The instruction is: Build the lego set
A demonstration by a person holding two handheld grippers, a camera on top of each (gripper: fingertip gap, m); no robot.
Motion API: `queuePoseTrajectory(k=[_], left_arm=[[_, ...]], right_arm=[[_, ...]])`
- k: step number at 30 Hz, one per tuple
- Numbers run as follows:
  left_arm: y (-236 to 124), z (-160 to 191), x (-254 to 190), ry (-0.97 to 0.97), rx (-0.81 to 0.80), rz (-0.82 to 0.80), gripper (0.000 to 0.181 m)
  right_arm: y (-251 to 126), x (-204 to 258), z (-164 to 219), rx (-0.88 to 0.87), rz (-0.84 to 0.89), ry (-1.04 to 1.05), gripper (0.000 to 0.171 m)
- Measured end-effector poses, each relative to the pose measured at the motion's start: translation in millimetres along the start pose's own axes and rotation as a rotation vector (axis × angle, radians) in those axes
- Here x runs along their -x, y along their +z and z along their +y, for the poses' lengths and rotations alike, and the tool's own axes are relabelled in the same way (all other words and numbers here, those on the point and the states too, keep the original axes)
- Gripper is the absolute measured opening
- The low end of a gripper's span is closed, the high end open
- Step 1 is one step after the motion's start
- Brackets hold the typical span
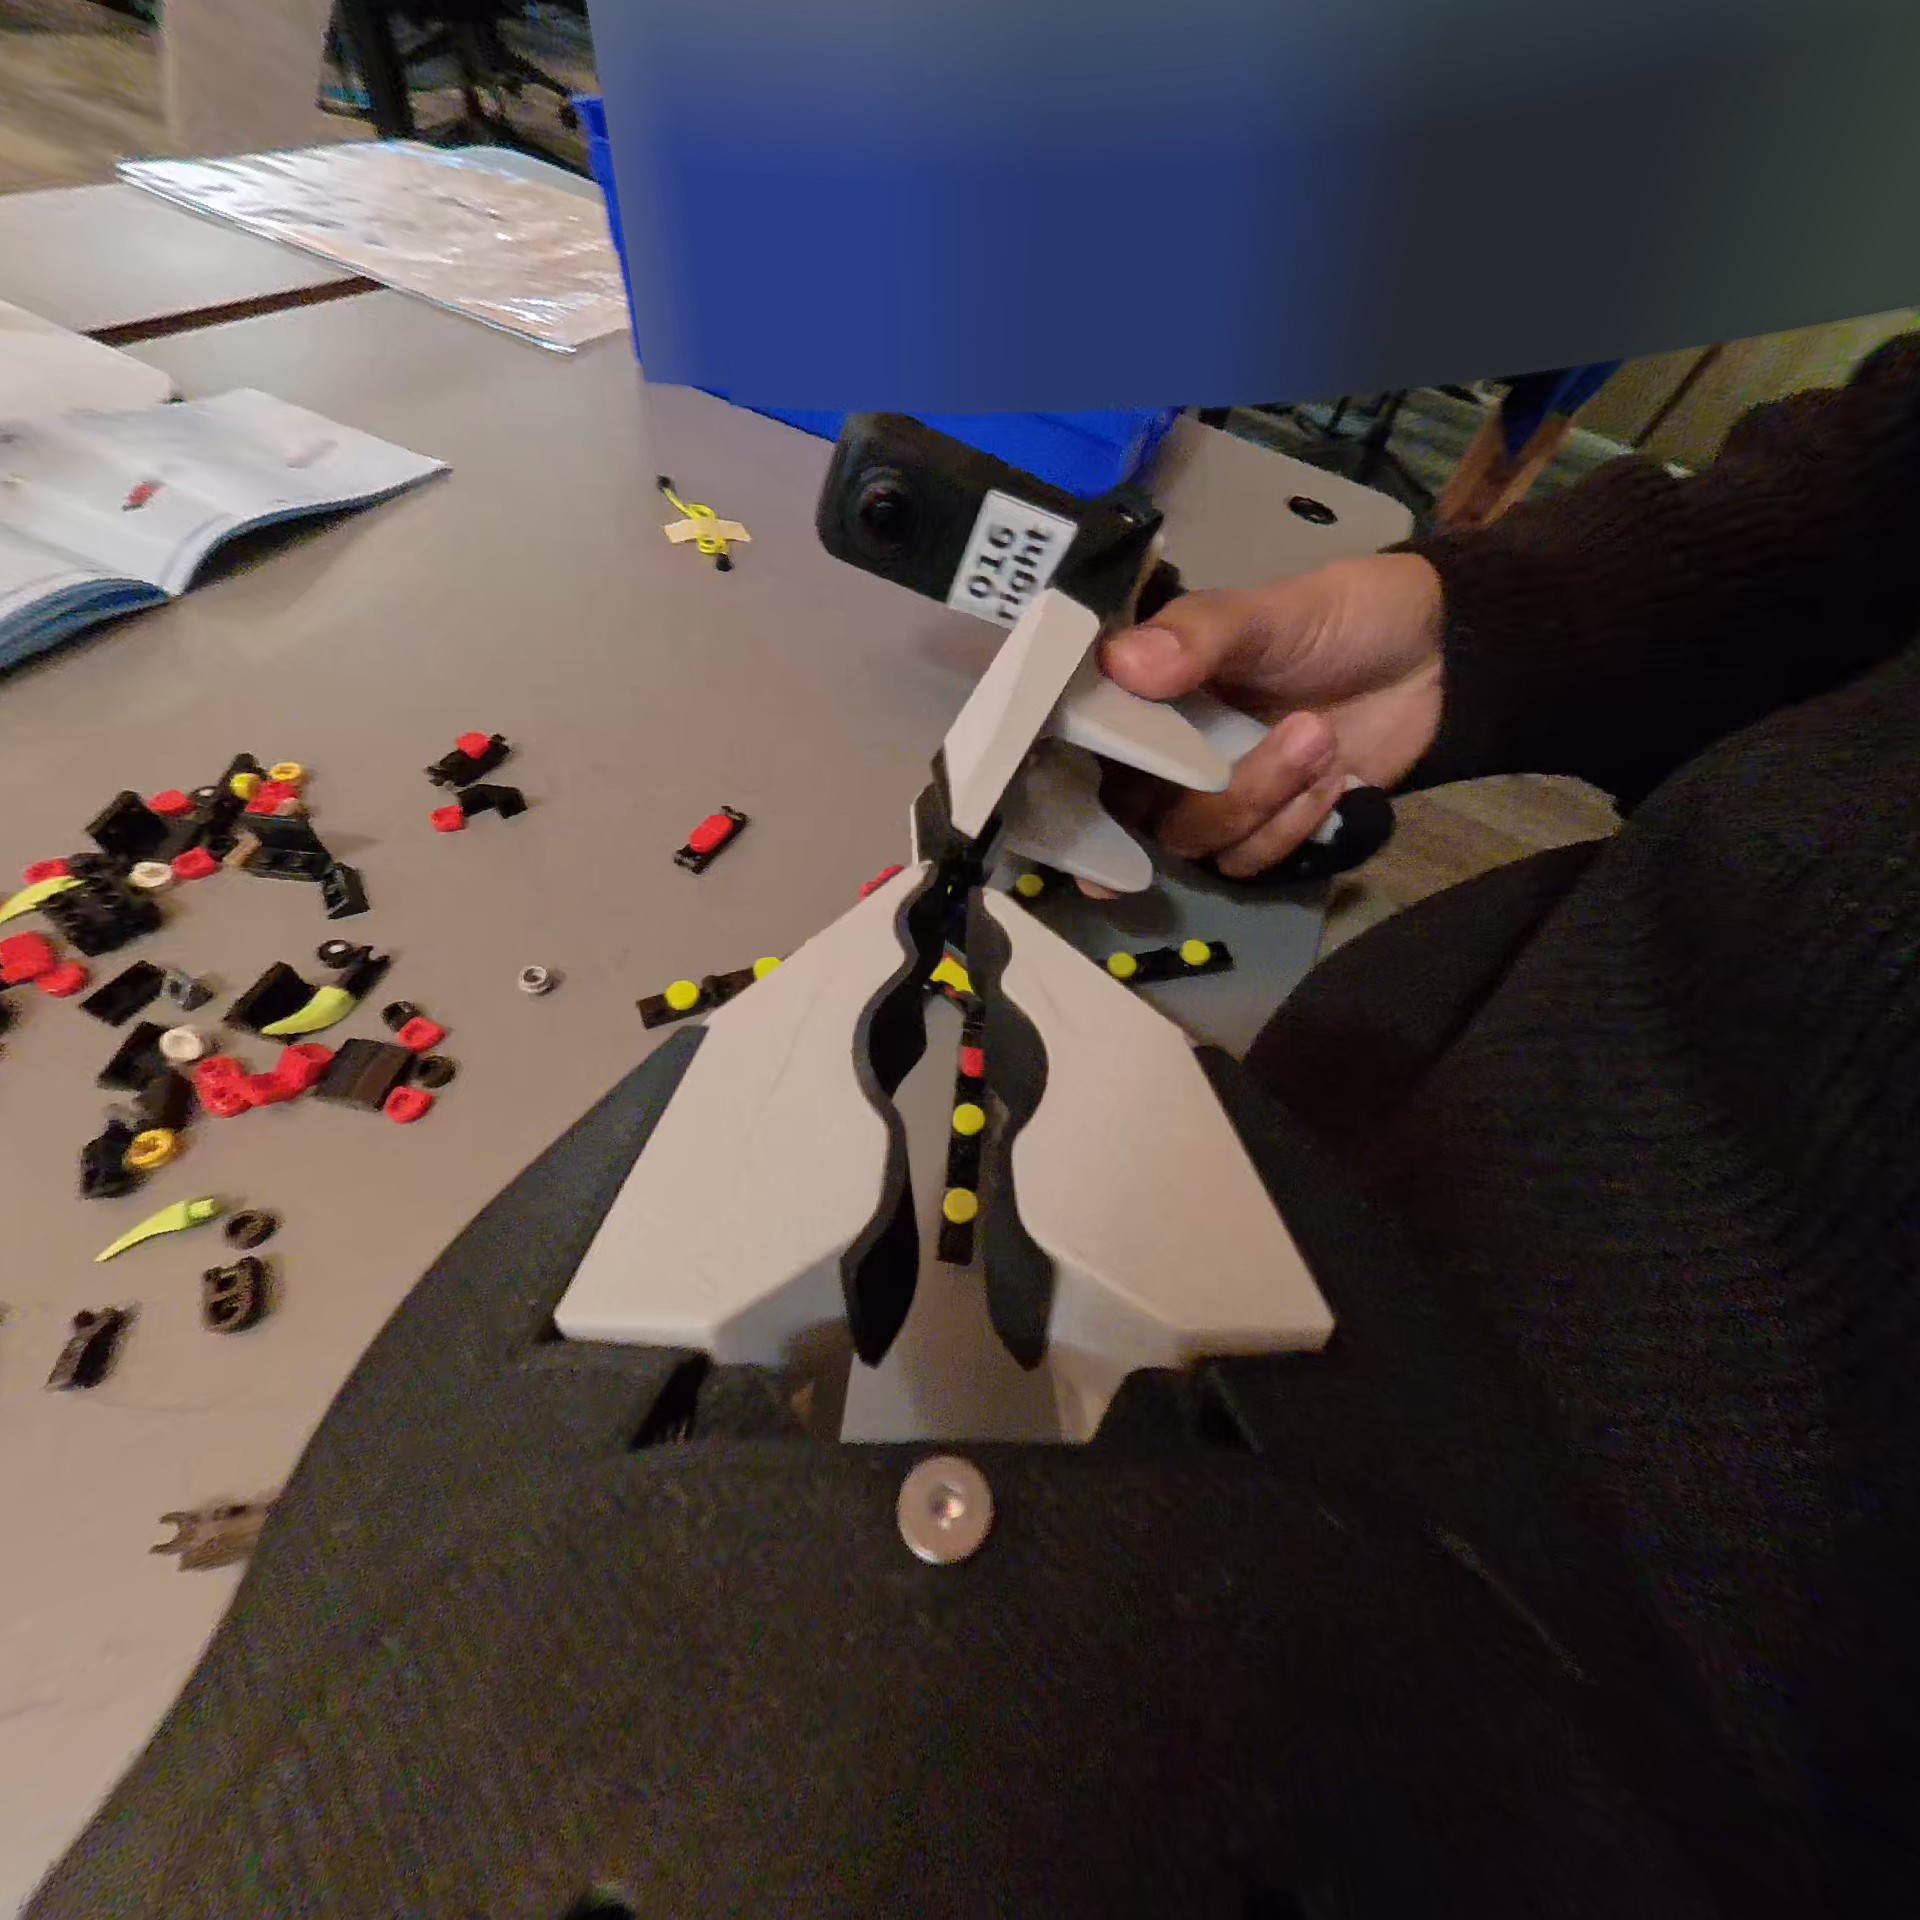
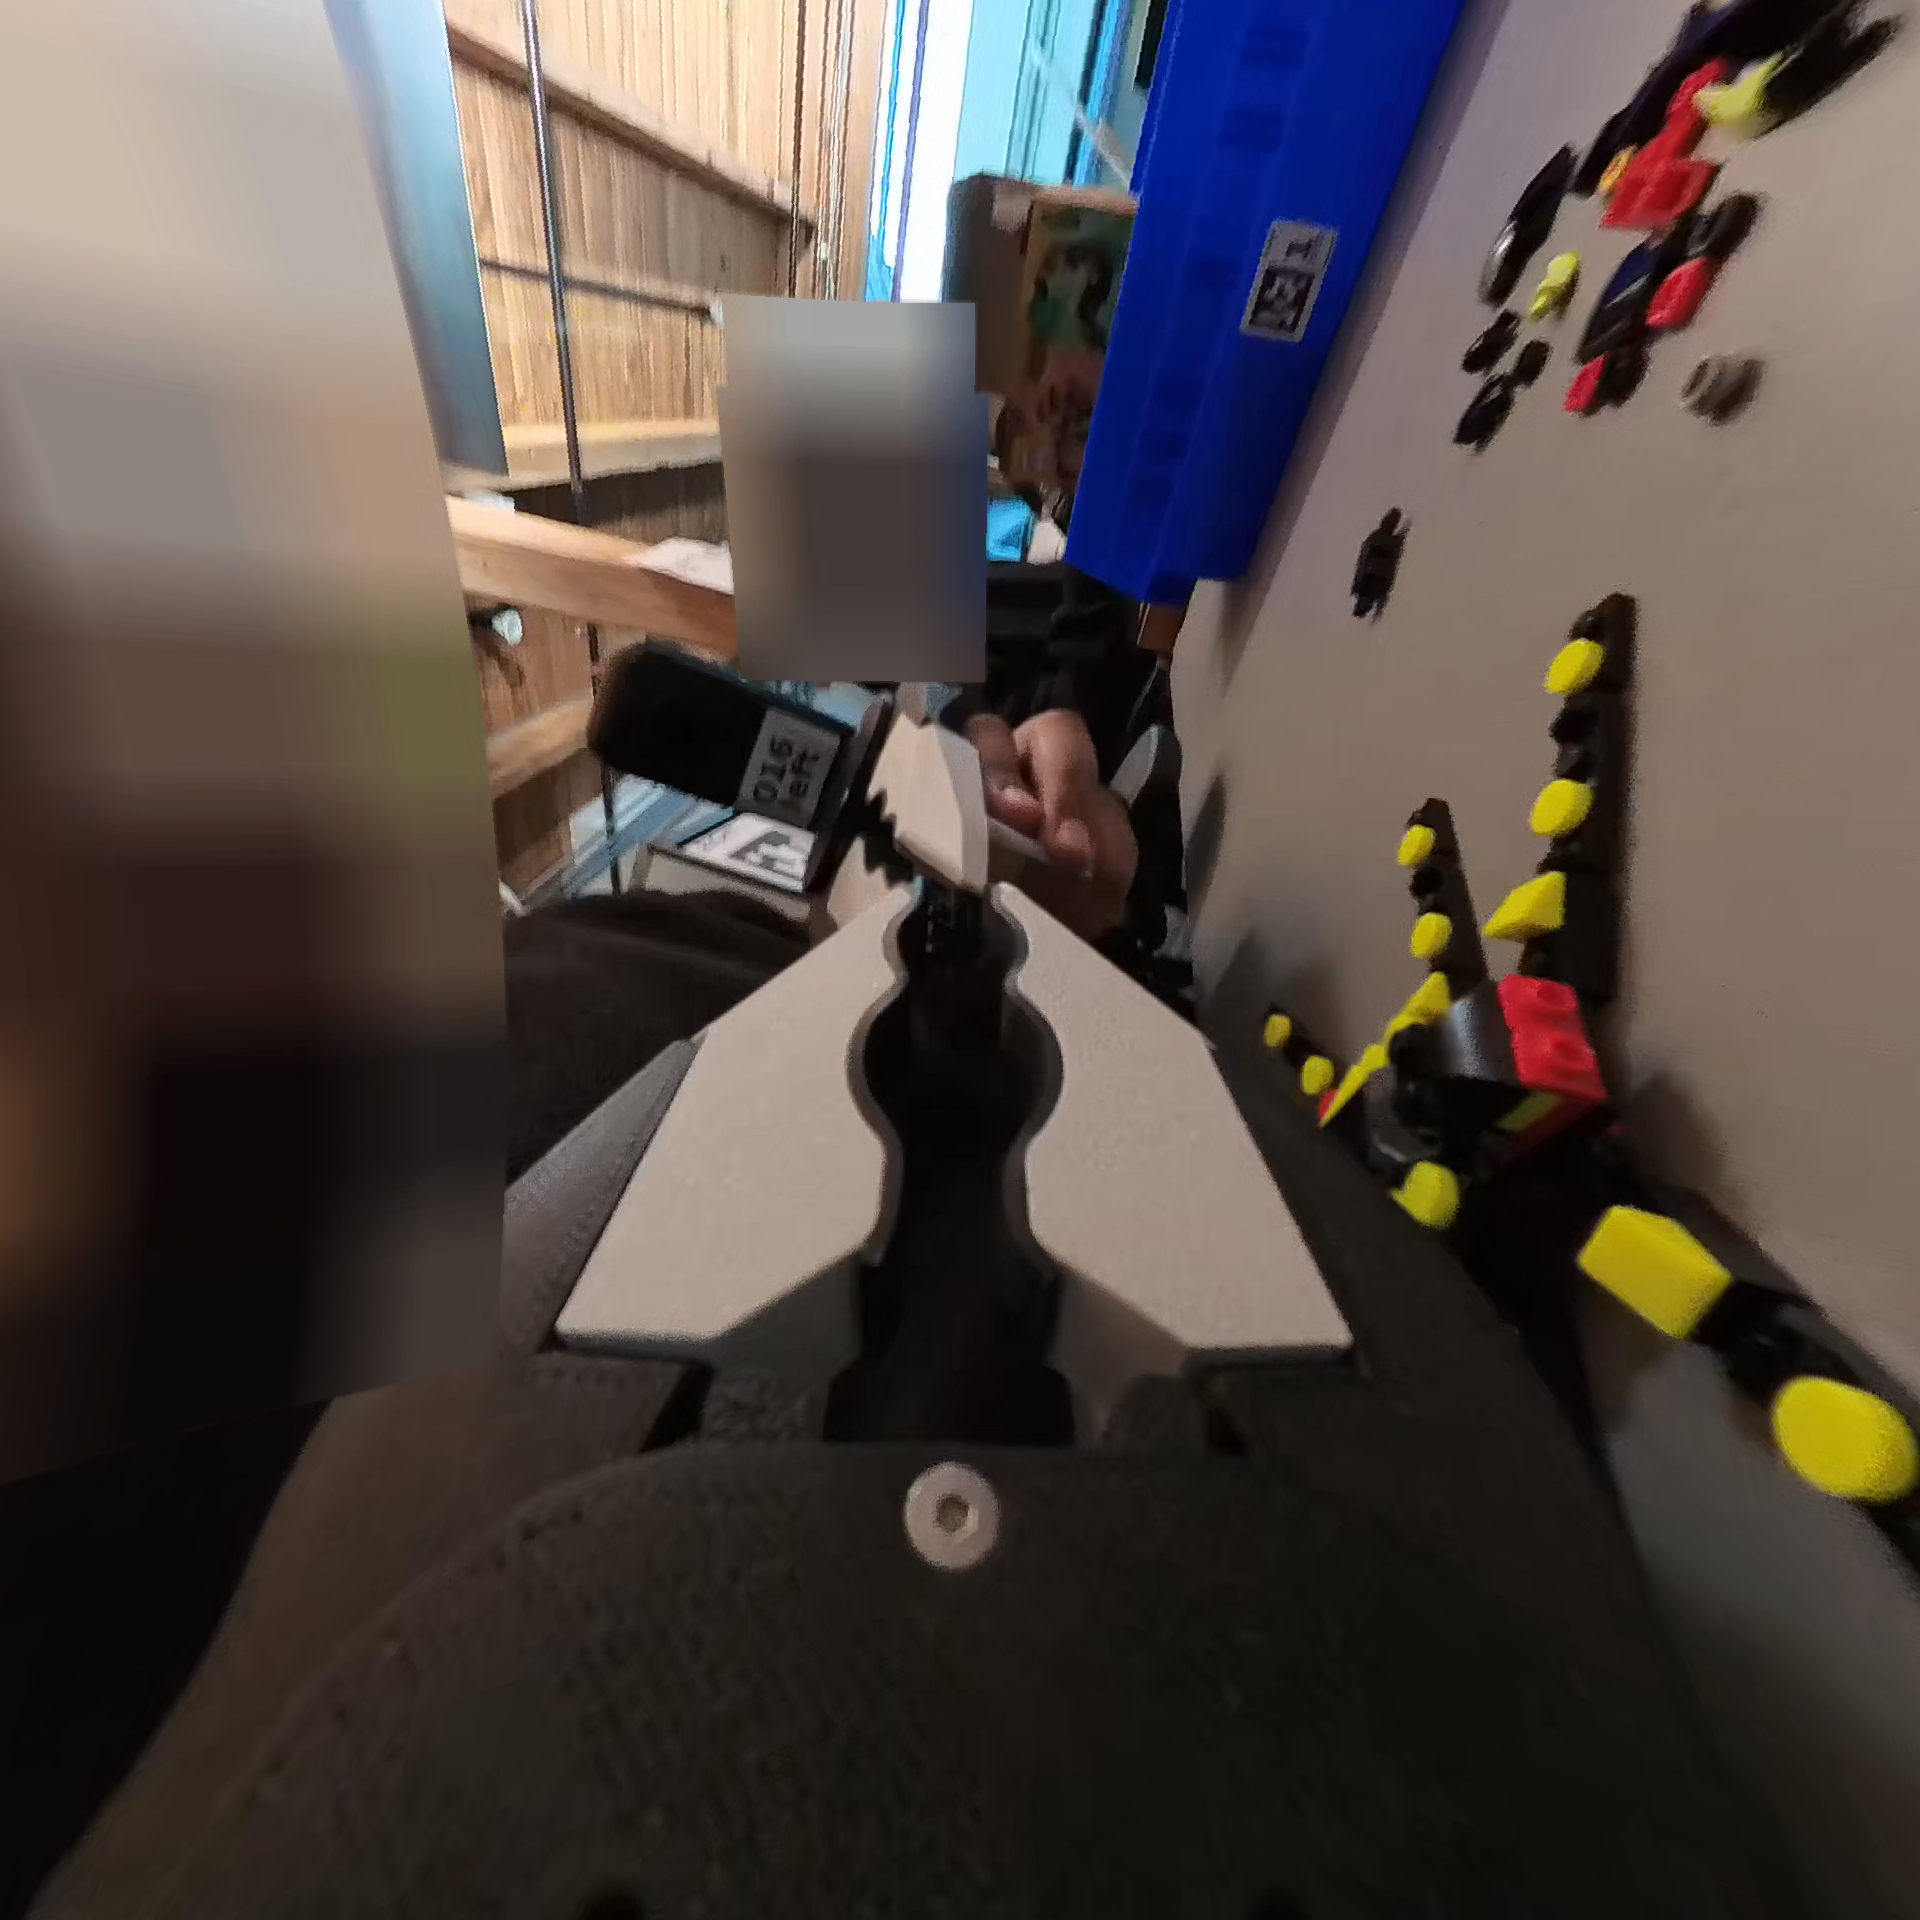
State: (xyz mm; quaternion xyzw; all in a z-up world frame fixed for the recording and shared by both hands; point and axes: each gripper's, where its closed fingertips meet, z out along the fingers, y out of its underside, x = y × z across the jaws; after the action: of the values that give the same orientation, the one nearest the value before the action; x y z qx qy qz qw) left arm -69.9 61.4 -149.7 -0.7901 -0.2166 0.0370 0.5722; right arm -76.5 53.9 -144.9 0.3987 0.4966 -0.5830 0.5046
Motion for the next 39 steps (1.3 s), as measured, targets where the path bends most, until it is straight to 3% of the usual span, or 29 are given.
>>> queuePoseTrajectory(k=[6, 12, 16, 20, 31, 39], left_arm=[[-0.8, 2.7, -9.4, -0.034, 0.017, 0.079, 0.0], [-4.7, -5.5, -8.4, -0.401, -0.047, 0.235, 0.0], [-7.4, -8.6, -10.1, -0.56, -0.069, 0.333, 0.0], [-5.6, -2.5, -13.9, -0.564, -0.026, 0.344, 0.0], [-3.0, 8.6, -21.5, -0.48, 0.062, 0.334, 0.0], [0.8, 32.7, -29.2, -0.311, 0.218, 0.291, 0.0]], right_arm=[[-1.9, 2.6, 11.1, 0.114, 0.055, -0.141, 0.008], [2.1, 6.8, 12.2, 0.183, 0.197, -0.535, 0.007], [4.1, 9.8, 12.3, 0.176, 0.208, -0.597, 0.006], [-0.1, 12.6, 5.4, 0.142, 0.196, -0.59, 0.009], [1.5, 3.6, 22.4, 0.282, 0.261, -0.711, 0.006], [-2.1, -13.9, 40.3, 0.449, 0.377, -0.749, 0.006]])
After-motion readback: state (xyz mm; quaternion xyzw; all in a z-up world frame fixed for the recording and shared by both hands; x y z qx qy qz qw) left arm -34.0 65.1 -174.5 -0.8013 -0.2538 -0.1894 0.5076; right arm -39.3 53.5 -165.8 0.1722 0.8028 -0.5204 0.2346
